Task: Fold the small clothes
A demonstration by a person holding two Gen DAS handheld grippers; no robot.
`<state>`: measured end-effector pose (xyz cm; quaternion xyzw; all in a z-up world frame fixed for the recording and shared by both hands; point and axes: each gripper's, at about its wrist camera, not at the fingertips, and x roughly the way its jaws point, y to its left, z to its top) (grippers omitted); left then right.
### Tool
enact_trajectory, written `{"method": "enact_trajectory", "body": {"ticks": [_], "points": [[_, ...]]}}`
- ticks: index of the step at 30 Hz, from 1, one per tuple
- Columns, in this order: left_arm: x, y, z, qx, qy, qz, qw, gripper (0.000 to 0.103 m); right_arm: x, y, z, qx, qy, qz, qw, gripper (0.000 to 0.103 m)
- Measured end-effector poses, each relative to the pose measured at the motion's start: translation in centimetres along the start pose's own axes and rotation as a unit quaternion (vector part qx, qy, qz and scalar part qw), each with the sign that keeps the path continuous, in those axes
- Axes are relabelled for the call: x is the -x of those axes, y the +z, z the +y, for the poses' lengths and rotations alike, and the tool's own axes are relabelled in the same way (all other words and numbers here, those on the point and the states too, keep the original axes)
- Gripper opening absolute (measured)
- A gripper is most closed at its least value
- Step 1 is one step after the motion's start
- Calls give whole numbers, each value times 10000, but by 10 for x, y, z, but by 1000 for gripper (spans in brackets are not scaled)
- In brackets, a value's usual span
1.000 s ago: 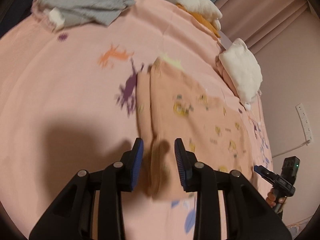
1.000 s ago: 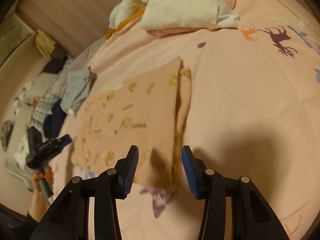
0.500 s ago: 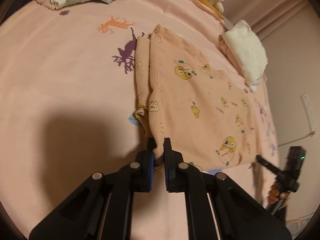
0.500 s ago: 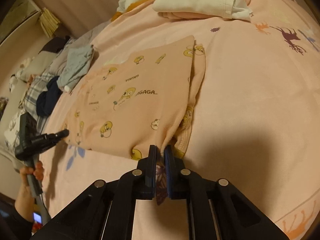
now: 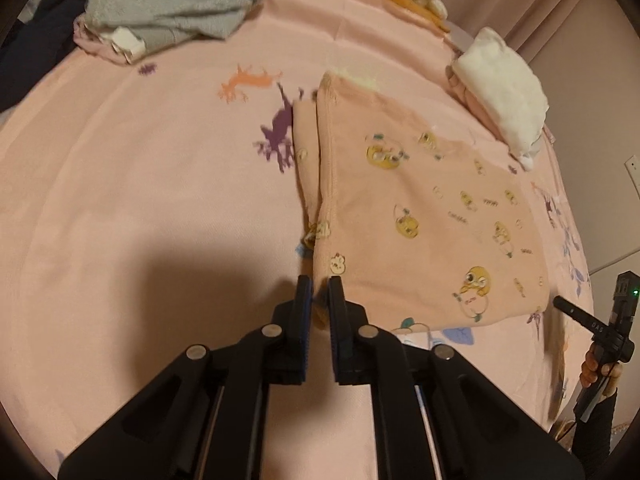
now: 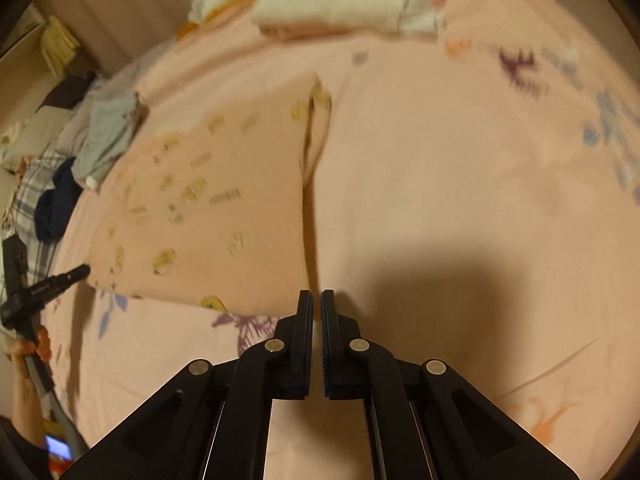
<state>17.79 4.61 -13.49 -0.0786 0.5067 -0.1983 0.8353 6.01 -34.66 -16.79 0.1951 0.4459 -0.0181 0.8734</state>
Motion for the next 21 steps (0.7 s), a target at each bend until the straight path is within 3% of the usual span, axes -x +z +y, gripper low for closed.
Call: {"method": "enact_trajectory", "body": {"ticks": [5, 13, 17, 21], "points": [[13, 6, -21, -148, -192, -308, 9992, 6, 6, 19, 15, 157, 334, -342, 9987, 1], [-31, 5, -57, -564, -30, -14, 9984, 6, -31, 65, 47, 159, 498, -485, 9975, 2], [-45, 0, -61, -739, 207, 68, 9970, 8, -54, 91, 46, 37, 185, -462, 9988, 6], [-48, 0, -62, -802, 266, 61, 9964, 9, -87, 104, 37, -105, -268, -4, 9996, 12]]}}
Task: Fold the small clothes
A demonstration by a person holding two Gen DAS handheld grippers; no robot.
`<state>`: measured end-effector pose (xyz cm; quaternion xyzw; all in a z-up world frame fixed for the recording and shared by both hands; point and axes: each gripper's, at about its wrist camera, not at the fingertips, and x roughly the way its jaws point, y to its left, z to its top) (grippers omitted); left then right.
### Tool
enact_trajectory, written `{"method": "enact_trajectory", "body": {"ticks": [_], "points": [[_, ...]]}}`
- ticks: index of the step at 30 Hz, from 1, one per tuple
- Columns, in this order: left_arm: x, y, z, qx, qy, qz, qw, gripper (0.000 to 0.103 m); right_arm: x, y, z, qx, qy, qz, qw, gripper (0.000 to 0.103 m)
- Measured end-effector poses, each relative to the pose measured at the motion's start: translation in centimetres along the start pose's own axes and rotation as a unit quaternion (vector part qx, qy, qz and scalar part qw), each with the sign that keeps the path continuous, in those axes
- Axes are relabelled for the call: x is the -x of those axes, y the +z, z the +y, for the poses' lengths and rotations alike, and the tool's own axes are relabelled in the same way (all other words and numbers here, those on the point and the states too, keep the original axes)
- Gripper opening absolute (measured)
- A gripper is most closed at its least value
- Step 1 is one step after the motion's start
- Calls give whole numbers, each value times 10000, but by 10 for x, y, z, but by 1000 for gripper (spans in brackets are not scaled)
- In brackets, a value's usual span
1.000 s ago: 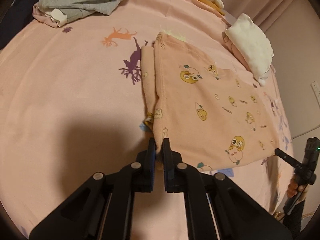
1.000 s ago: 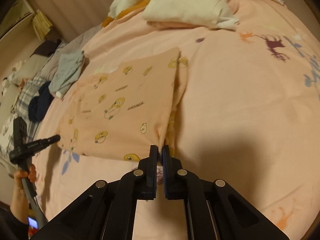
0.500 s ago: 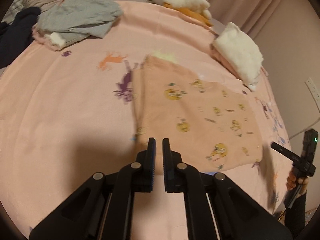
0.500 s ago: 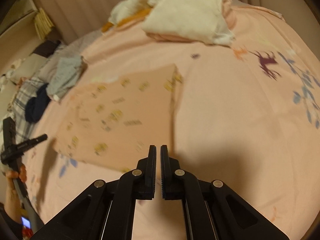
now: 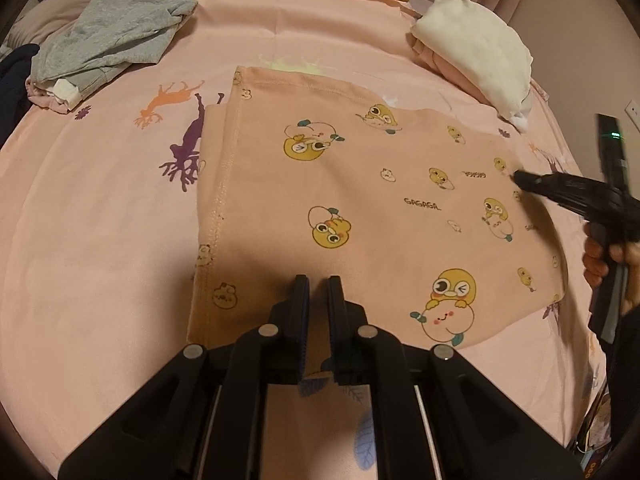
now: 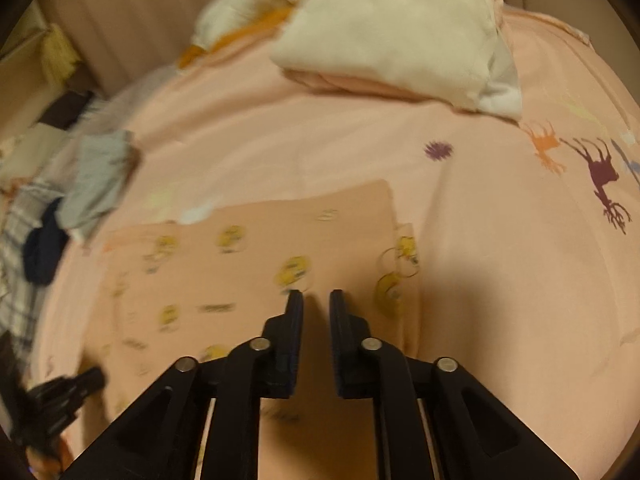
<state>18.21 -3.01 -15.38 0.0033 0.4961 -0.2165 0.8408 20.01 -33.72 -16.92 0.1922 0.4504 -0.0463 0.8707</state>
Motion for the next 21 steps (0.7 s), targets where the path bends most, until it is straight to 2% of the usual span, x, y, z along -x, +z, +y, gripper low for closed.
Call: {"method": "enact_trajectory", "body": {"ticks": [2, 6, 14, 19, 21], "points": [[-1, 0, 1, -2, -4, 5, 10000, 9, -6, -2, -3, -43, 16, 76, 10000, 12], [-1, -1, 0, -8, 3, -22, 10000, 9, 10, -9, -4, -67, 111, -31, 9999, 13], [2, -6, -2, -40, 42, -59, 10000, 11, 43, -36, 1, 273, 397, -131, 9988, 14], [6, -12, -1, -51, 43, -71, 10000, 13, 43, -58, 7, 463, 441, 41, 9979, 15], [9, -16, 1, -31, 12, -57, 10000, 13, 35, -67, 8, 560, 386, 186, 9975, 19]]}}
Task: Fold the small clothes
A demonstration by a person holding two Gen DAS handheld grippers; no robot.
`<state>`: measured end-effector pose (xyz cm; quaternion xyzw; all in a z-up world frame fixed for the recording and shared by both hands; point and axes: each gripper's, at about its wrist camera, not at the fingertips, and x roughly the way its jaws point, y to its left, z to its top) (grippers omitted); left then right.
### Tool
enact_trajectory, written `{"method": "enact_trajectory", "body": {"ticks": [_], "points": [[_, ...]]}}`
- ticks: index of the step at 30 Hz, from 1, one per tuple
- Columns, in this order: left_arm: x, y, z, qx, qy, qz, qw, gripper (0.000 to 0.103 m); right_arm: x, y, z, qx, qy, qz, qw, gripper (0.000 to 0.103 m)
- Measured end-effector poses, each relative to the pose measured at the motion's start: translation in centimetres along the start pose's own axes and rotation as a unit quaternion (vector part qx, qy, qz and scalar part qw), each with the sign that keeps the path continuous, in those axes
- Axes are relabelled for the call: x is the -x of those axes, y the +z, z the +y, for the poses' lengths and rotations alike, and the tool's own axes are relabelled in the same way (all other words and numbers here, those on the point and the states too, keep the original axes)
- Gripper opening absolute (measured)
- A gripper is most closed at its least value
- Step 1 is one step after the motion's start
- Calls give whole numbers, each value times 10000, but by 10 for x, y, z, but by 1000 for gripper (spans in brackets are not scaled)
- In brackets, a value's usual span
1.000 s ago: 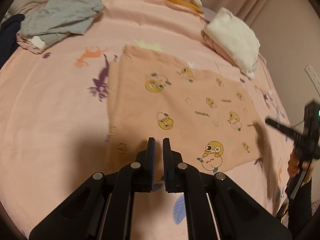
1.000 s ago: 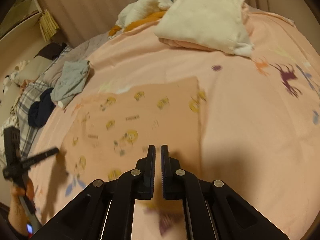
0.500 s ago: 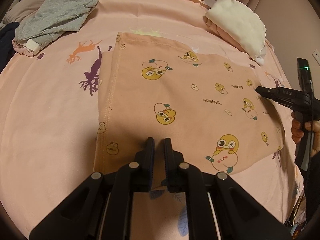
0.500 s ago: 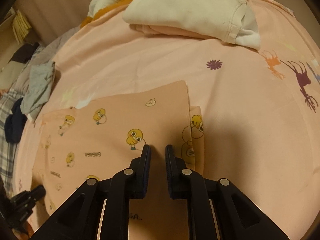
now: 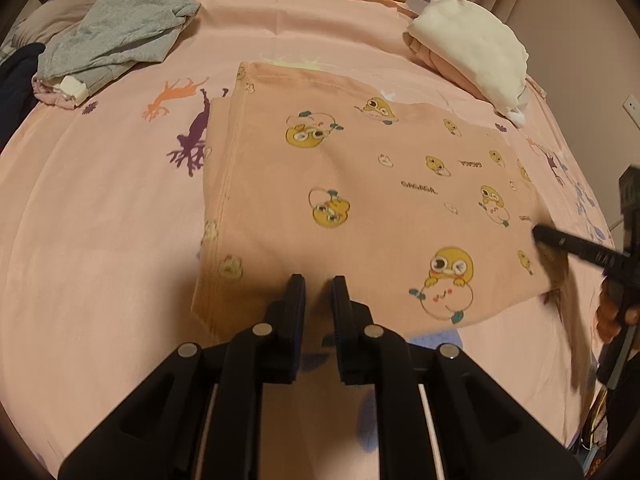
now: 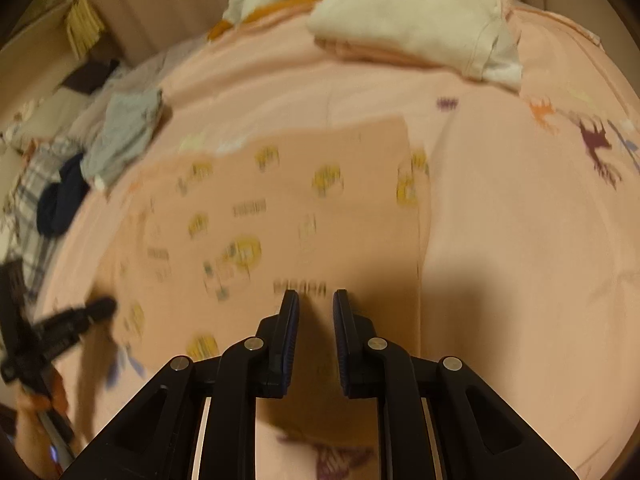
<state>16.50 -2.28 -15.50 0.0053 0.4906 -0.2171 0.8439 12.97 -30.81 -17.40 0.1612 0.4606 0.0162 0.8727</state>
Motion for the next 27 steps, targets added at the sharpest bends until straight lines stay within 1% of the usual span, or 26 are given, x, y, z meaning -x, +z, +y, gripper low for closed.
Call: {"method": "enact_trajectory", "body": {"ticks": [1, 3, 4, 5, 6, 7, 8, 10, 12, 17, 20, 22, 24, 27], "points": [[1, -3, 1, 7, -11, 16, 10000, 15, -1, -3, 1, 41, -13, -13, 10000, 19], [5, -8, 3, 69, -34, 51, 10000, 21, 2, -3, 4, 70, -7, -10, 10000, 22], [8, -10, 4, 97, -46, 33, 9999, 25, 5, -3, 5, 54, 53, -10, 10000, 28], [12, -12, 5, 129, -53, -4, 9999, 32, 7, -2, 6, 45, 110, -25, 9999, 35], [15, -13, 5, 160, -58, -38, 9998, 36, 10, -2, 8, 47, 161, -62, 9998, 38], [19, -14, 7, 215, -73, -95, 9997, 44, 14, -2, 10, 58, 186, -113, 9997, 44], [24, -14, 8, 282, -56, -167, 9994, 52, 17, -2, 12, 63, 215, -157, 9996, 47], [31, -14, 10, 365, 35, -311, 9988, 65, 21, -5, 16, 54, 284, -210, 9994, 48], [37, -12, 14, 432, 61, -441, 9981, 66, 24, -5, 20, 57, 377, -247, 9990, 49], [33, -8, 27, 662, 2, -381, 9971, 66, 24, -3, 31, 72, 603, -277, 9978, 54], [23, -5, 36, 883, -196, -242, 9956, 66, 22, -2, 37, 26, 754, -258, 9968, 54], [15, -4, 42, 1096, -412, -115, 9931, 66, 19, 0, 40, 13, 796, -240, 9965, 54], [11, -3, 44, 1220, -520, -54, 9911, 66, 16, 1, 43, 16, 820, -214, 9964, 54], [9, -1, 45, 1278, -615, -54, 9899, 66, 13, 2, 47, 34, 839, -185, 9963, 54]]}}
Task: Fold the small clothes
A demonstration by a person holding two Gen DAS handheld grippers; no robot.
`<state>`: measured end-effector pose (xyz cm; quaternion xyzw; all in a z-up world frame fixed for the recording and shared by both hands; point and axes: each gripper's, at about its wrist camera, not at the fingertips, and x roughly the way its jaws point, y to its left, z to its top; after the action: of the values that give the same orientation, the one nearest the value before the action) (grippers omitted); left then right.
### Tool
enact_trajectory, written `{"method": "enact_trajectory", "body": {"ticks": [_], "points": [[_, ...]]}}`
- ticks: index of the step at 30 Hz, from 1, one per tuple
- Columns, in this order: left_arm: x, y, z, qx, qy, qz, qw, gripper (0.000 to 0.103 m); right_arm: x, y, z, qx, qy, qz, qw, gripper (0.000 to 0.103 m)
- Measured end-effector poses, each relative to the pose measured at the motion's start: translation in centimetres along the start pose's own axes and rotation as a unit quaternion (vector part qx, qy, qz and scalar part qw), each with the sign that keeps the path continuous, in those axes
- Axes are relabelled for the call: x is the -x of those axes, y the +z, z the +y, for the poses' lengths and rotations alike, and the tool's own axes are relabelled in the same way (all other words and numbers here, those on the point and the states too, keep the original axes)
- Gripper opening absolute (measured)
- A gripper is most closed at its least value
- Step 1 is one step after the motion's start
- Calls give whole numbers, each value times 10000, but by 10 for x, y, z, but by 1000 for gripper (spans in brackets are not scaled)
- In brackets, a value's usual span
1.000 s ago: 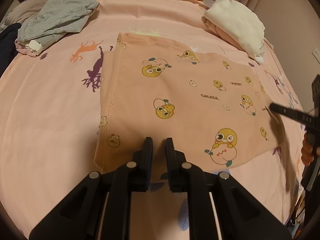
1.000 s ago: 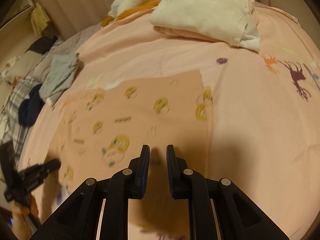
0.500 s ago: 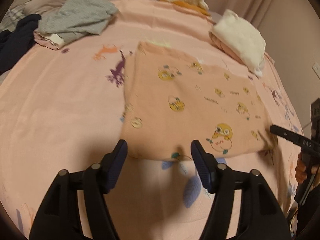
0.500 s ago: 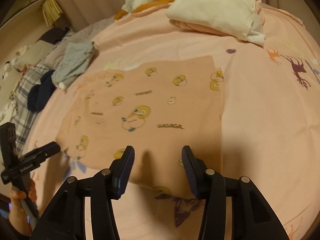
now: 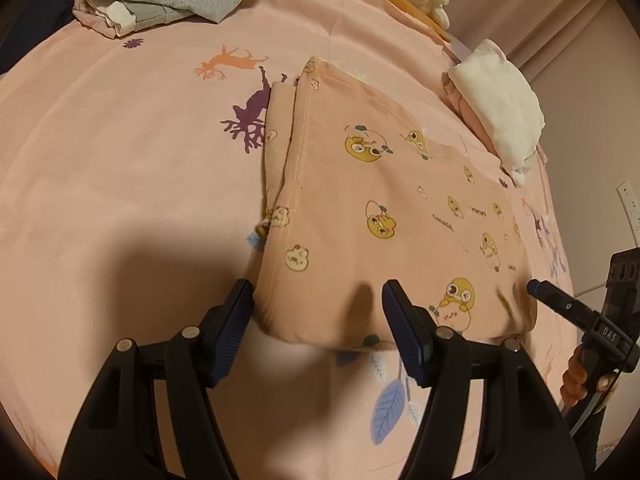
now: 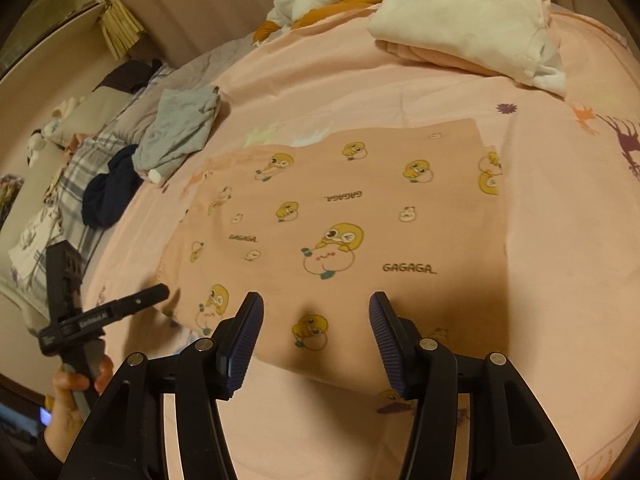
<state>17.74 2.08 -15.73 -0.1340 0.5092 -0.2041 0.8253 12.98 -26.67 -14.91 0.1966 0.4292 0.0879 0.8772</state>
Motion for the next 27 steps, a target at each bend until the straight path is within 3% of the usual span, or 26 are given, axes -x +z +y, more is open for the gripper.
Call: {"method": "enact_trajectory", "body": {"ticks": [14, 27], "points": [[-15, 21, 4, 235, -608, 215, 9976, 67, -19, 10, 5, 1, 163, 279, 9995, 55], [-31, 35, -3, 96, -937, 371, 9949, 71, -29, 21, 21, 87, 138, 305, 9994, 55]]}}
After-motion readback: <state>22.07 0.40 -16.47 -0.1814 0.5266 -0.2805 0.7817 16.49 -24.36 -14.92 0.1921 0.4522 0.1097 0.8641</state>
